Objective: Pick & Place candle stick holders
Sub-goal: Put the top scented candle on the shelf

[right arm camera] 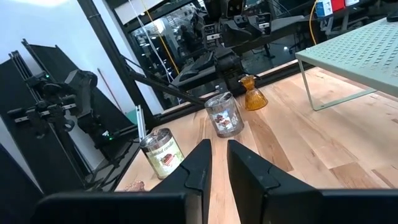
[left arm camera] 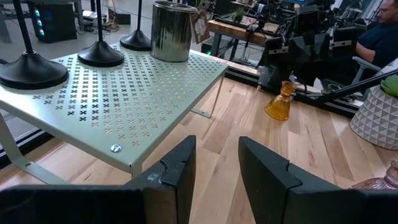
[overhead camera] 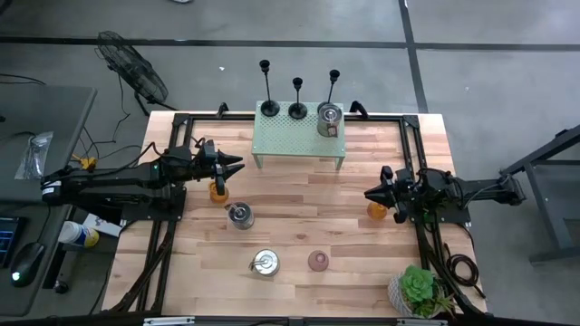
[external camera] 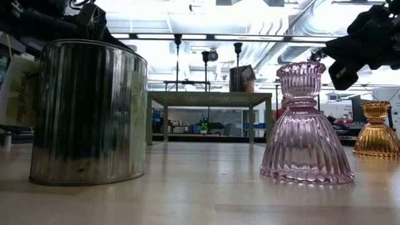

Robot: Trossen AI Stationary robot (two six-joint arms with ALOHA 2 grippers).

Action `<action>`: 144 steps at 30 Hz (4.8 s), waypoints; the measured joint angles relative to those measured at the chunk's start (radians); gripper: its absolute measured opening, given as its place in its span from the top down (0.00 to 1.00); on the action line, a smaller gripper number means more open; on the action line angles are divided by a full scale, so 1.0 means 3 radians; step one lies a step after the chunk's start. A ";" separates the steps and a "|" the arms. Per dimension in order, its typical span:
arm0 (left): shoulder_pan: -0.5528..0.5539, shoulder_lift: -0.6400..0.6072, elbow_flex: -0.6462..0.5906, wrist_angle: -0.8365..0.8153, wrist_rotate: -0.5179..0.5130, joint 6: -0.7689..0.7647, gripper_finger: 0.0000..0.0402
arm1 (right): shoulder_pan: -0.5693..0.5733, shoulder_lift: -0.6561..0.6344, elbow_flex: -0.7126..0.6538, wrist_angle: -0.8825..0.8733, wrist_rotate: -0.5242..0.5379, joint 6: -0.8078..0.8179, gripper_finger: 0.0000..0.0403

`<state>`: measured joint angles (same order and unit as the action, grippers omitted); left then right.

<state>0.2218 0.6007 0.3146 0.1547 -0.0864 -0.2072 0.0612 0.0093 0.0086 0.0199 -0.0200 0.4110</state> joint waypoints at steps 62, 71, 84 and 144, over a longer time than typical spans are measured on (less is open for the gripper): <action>0.0000 -0.0011 0.0001 -0.0183 0.0990 0.0110 0.43 | -0.0001 0.0003 -0.0008 -0.0003 -0.0004 0.0008 0.89; -0.0006 -0.0008 0.0298 -0.0867 0.1052 0.0254 0.35 | 0.0000 0.0003 -0.0008 -0.0003 -0.0004 0.0008 0.89; -0.0035 -0.0015 0.0553 -0.1554 0.0908 -0.0007 0.35 | -0.0001 0.0003 -0.0008 -0.0003 -0.0004 0.0008 0.89; -0.2270 -0.0089 -0.0396 -0.1309 -0.1104 -0.0262 0.19 | 0.0000 0.0003 -0.0009 -0.0002 0.0006 0.0008 0.89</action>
<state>-0.4591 0.5740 0.1959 -0.2381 -0.4175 -0.2858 0.0611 0.0101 0.0059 0.0193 -0.0184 0.4133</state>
